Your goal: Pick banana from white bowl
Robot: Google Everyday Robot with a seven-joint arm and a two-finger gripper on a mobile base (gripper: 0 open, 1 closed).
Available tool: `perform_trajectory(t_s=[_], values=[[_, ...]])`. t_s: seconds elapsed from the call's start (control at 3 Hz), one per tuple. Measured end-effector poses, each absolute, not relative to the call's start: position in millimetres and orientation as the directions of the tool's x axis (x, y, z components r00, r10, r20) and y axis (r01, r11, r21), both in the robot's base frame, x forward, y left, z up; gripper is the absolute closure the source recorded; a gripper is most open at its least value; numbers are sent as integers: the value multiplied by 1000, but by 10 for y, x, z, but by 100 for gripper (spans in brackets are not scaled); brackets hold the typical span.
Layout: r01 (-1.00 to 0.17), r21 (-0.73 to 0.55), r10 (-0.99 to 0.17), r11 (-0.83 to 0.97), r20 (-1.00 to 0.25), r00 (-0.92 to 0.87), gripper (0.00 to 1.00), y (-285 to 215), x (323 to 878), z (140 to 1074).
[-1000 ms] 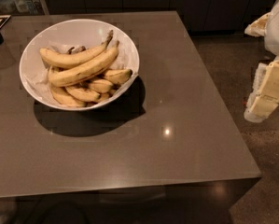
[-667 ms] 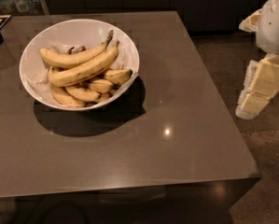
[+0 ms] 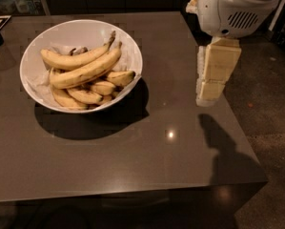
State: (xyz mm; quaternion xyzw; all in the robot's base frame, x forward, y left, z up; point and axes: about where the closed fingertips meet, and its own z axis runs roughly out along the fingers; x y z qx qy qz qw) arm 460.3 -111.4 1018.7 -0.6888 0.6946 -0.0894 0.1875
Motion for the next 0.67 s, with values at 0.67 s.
perform_trajectory(t_s=[0.67], values=[[-894,-449,-991,8,-121,52,0,-799,4598,10234]])
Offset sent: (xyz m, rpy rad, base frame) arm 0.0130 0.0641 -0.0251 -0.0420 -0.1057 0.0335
